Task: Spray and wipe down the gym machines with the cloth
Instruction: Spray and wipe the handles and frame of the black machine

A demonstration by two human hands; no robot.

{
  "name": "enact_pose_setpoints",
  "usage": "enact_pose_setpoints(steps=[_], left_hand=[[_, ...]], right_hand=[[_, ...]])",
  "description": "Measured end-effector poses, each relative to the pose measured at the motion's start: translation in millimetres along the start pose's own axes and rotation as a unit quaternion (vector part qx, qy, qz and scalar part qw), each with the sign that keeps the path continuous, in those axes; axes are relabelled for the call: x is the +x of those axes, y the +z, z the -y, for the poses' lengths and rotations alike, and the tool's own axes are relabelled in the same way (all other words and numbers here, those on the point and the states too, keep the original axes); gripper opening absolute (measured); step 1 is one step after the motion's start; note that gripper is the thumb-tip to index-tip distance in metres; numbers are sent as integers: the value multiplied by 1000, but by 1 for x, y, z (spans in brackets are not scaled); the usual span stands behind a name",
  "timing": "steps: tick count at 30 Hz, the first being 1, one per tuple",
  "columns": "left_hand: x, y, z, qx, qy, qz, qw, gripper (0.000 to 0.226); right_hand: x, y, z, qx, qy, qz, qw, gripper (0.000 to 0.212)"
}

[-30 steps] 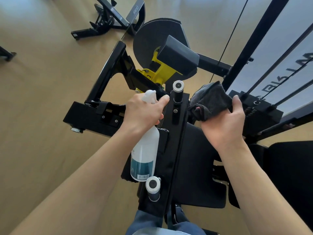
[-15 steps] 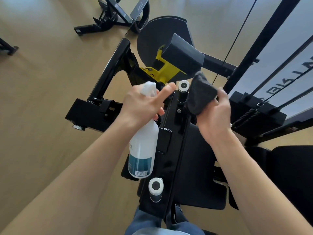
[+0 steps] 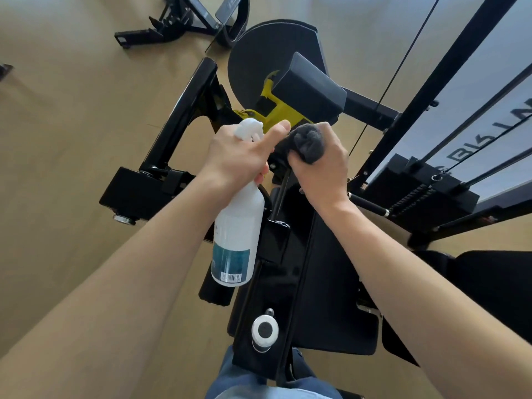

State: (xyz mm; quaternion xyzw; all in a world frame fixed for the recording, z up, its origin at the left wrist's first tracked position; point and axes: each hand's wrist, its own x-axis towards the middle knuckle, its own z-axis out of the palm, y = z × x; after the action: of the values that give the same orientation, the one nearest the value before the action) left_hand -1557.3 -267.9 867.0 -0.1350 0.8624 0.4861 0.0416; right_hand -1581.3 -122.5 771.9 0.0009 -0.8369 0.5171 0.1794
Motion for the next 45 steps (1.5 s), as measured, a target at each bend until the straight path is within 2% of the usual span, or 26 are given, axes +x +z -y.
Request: enact_pose_setpoints(steps=[2,7,10,13,16,20,23,25,29,32,36,38,42,45], left_hand=[[4,2,4,-20,-12,5,1000,55],[8,0,9,-44,-25,28,998,38],[5,3,11,-35,-7,24,999,35],[4,5,13,-31,12,9,999,37],[3,5,15,-38,12,6,999,35],[1,7,15,-9,19,-5,1000,38],[2,8,15,3,14,-11,1000,37],[3,8,14,6,9,-8,1000,35],[1,6,13,-7,6,0,1000,30],[3,6,14,-4,2,-2,1000,34],[5,5,16,-5,-1,0,1000,35],[6,6,17,-8,-1,4,1000,34],[9,6,18,-10,-2,10,1000,35],[10,6,19,-14,-10,13,1000,33]], right_hand=[[7,3,-1,24,19,-16,999,19],[17,-4,-9,41,63,68,995,23],[10,6,-21,37,95,39,994,17],[3,18,-28,22,145,2,989,25],[3,18,-30,13,181,26,983,21],[-5,13,-27,56,267,59,960,44],[-29,7,-23,92,259,110,955,85],[-44,0,-18,81,218,127,964,95],[-36,-15,-21,15,77,59,995,68],[-10,-22,-24,-38,12,60,997,53],[3,-14,-13,84,54,91,991,44],[5,-8,-14,107,68,77,989,39],[1,12,-19,117,61,-20,991,29],[-6,30,-27,127,73,-91,985,32]])
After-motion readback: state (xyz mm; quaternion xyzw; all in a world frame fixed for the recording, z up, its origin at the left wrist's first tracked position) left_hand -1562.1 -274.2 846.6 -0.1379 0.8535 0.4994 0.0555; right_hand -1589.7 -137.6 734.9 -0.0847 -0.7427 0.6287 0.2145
